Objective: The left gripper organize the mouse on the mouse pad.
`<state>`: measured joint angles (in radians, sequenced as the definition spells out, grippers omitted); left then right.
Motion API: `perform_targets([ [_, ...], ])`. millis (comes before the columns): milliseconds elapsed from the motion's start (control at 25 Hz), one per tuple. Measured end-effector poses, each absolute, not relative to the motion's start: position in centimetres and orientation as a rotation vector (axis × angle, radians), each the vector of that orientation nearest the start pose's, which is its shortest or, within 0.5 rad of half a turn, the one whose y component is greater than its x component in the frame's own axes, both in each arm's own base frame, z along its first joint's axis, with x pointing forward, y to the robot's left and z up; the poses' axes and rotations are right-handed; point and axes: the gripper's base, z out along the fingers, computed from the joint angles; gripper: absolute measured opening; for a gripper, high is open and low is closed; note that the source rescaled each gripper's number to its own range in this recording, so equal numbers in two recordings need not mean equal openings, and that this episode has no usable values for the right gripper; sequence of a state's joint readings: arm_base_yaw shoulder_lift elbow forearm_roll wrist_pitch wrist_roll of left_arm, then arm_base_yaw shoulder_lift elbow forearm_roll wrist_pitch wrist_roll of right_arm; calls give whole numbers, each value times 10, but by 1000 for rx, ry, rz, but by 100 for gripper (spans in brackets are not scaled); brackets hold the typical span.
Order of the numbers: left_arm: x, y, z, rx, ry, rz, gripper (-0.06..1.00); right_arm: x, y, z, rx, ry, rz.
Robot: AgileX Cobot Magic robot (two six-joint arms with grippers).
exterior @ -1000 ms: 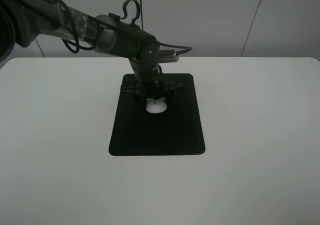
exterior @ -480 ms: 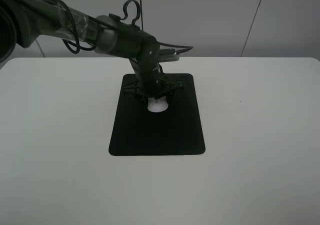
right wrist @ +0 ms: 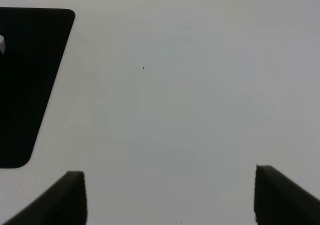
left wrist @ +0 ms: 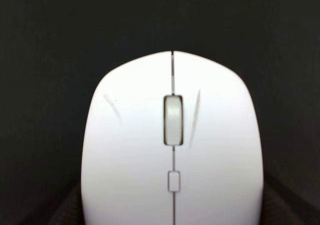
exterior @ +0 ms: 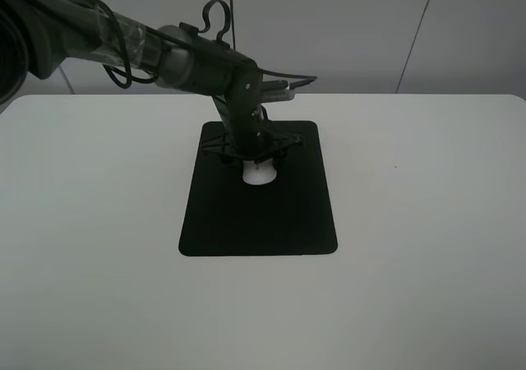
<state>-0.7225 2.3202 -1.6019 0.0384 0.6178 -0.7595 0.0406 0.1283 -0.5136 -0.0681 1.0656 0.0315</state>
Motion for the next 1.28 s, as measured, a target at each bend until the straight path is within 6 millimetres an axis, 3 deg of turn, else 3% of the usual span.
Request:
perform_targets([
  [120,350,-306,87,-10,2872,-282,0,14,-5,280,-11,2162,-42],
  [160,350,-305,87,-4,2870,-277,8,14,-5,280,-11,2162,-42],
  [240,351,-305,87,6,2867,-268,61,14,-5,280,-11,2162,-42],
  [280,351,-305,87,10,2865,-265,76,14,-5,280,-11,2162,-42],
  [360,351,-305,87,12,2864,-264,92,14,-5,280,-11,2162,-42],
  [600,351,-305,88,14,2862,-264,97,14,-5,280,-11,2162,-42],
  [760,353,-304,101,43,2828,-262,100,14,-5,280,-11,2162,-42],
  [1280,352,-294,218,261,2519,-320,100,14,-5,280,-11,2162,-41],
])
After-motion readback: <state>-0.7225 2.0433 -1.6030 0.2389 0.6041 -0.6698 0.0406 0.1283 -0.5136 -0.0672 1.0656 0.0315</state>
